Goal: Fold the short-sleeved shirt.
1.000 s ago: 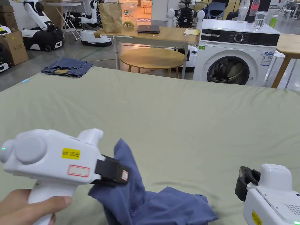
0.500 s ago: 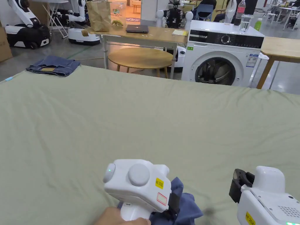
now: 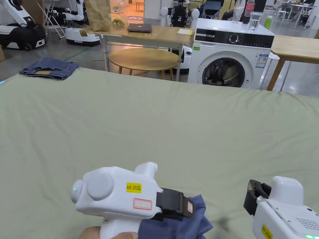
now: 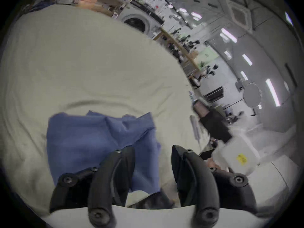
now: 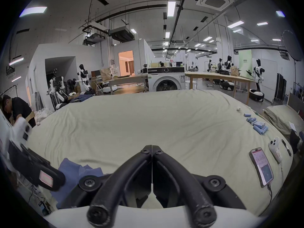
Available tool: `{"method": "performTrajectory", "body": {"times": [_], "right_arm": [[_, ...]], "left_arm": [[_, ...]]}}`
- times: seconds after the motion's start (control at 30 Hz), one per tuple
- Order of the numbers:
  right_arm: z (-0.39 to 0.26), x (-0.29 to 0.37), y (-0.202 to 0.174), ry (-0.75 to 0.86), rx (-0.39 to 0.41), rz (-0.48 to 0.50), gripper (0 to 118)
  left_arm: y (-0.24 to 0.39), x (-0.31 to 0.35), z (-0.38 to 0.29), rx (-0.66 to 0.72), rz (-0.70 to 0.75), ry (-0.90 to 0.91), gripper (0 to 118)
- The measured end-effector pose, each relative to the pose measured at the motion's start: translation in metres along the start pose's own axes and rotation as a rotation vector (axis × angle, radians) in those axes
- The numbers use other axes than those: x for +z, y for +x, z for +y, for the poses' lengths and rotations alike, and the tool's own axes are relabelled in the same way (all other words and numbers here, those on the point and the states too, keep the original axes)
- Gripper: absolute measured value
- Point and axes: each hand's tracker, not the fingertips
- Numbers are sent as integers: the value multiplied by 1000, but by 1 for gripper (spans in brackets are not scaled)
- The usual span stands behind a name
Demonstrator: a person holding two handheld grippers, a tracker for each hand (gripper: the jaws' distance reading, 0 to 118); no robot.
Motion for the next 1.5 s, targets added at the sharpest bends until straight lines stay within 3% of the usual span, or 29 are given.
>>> {"method": "performTrajectory", "body": {"times": [0.07,0.17,0.37,0.53,0.77,0.93,1.2,1.27,1.4,1.5], "right_arm": [[-1,-2,-1,-2,-5,1,0],[-1,-3,-2,-5,-15,8,0],[-2,-5,-3,-9,-7,7,0],[-4,-6,3,-19,-9,-4,0],[-2,-7,5,-17,-3,-10,0],[4,-9,-2,31,10,-15,0],[20,-7,-27,185,49,-36,0],[23,-5,-33,220,62,-43,0],[26,-1,-44,278,66,-58,0],[30,2,-51,318,70,-62,0]], "left_arm": [[-6,-2,2,-3,-11,-5,12],[-19,-27,2,36,-24,-36,4],[-45,-99,-16,180,-129,-157,3],[-52,-132,-33,151,-36,-167,0],[-35,-111,-23,85,14,-148,0],[-16,-48,1,-93,107,67,0],[-7,35,1,-382,550,588,0],[-8,48,-6,-406,651,727,0],[-12,70,-14,-433,709,903,0],[-11,78,-16,-484,766,951,0]]}}
